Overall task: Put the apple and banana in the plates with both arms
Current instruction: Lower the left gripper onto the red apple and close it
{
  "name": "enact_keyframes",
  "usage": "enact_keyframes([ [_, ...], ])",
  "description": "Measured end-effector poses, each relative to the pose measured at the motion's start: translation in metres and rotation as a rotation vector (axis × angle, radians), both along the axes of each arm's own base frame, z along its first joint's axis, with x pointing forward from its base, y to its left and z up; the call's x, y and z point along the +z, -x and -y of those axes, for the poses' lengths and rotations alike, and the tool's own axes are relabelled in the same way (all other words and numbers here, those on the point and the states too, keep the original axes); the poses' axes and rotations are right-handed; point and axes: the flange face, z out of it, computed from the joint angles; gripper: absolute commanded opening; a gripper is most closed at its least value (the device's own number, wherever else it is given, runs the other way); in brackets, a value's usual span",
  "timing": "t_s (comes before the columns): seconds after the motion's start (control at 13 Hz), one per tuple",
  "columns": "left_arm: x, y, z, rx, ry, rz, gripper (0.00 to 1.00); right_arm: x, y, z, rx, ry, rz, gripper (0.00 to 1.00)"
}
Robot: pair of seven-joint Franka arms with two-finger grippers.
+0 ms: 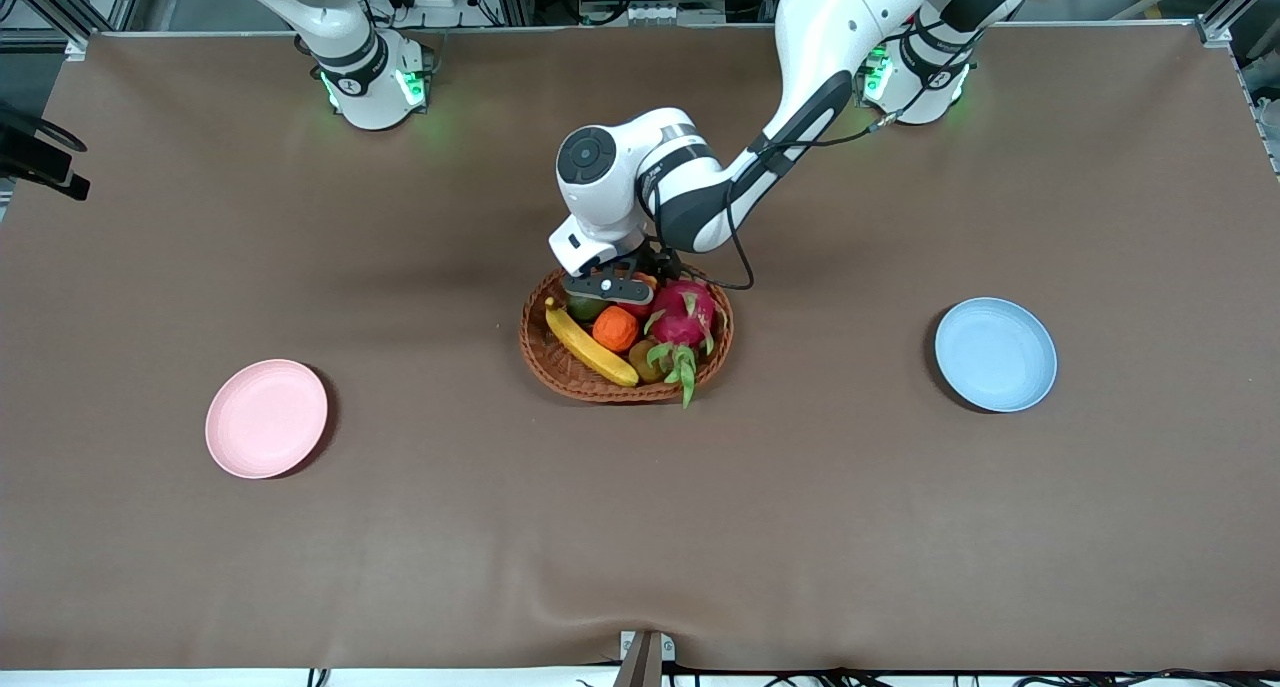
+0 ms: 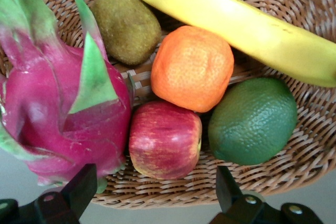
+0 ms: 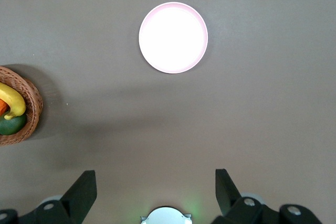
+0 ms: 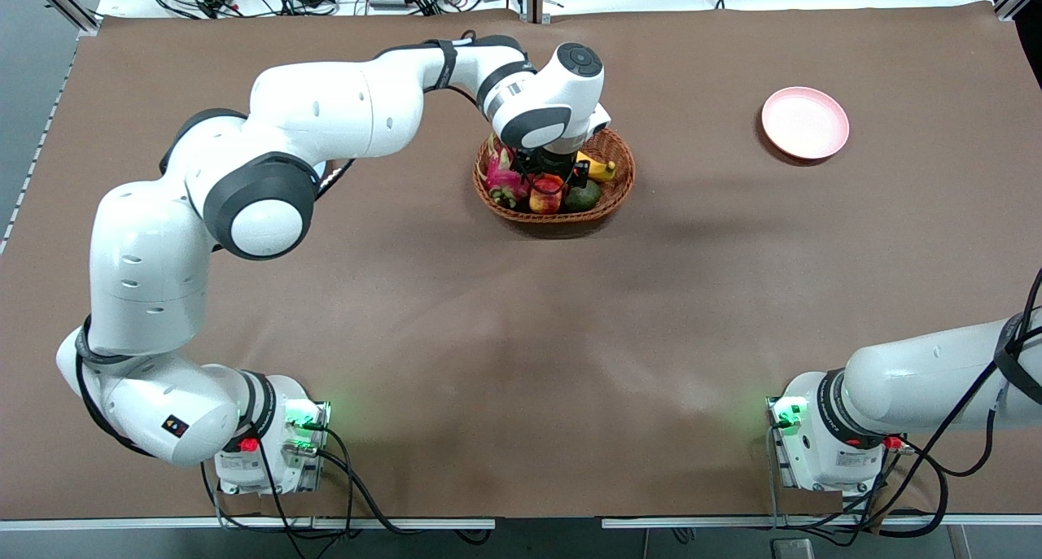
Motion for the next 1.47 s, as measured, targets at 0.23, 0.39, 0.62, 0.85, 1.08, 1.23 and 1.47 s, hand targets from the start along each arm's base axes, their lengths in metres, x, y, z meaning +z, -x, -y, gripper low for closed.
enact_keyframes([
  [0.23, -0.001, 0.009, 0.005, 0.015, -0.010, -0.001, 0.99, -0.001, -0.001, 0.000, 0.000, 0.000, -0.002, 1.00],
  [0.39, -0.006, 0.013, 0.005, 0.012, -0.021, -0.006, 0.92, -0.004, -0.002, -0.001, 0.001, 0.000, -0.007, 1.00],
  [0.62, -0.011, 0.008, 0.001, 0.016, -0.032, -0.003, 0.92, -0.008, -0.006, -0.007, 0.015, -0.001, -0.014, 1.00],
  [0.85, -0.016, 0.008, 0.000, 0.017, -0.038, -0.008, 0.85, -0.011, -0.009, -0.019, 0.037, -0.001, -0.019, 1.00],
  [1.08, -0.021, 0.009, -0.001, 0.016, -0.043, -0.015, 0.78, -0.011, -0.010, -0.023, 0.044, -0.001, -0.021, 1.00],
  [1.23, -0.022, 0.009, -0.001, 0.016, -0.044, -0.016, 0.77, -0.011, -0.010, -0.022, 0.042, -0.001, -0.021, 1.00],
  [1.47, -0.024, 0.009, 0.000, 0.015, -0.040, -0.016, 0.77, -0.008, -0.009, -0.019, 0.037, 0.001, -0.011, 1.00],
])
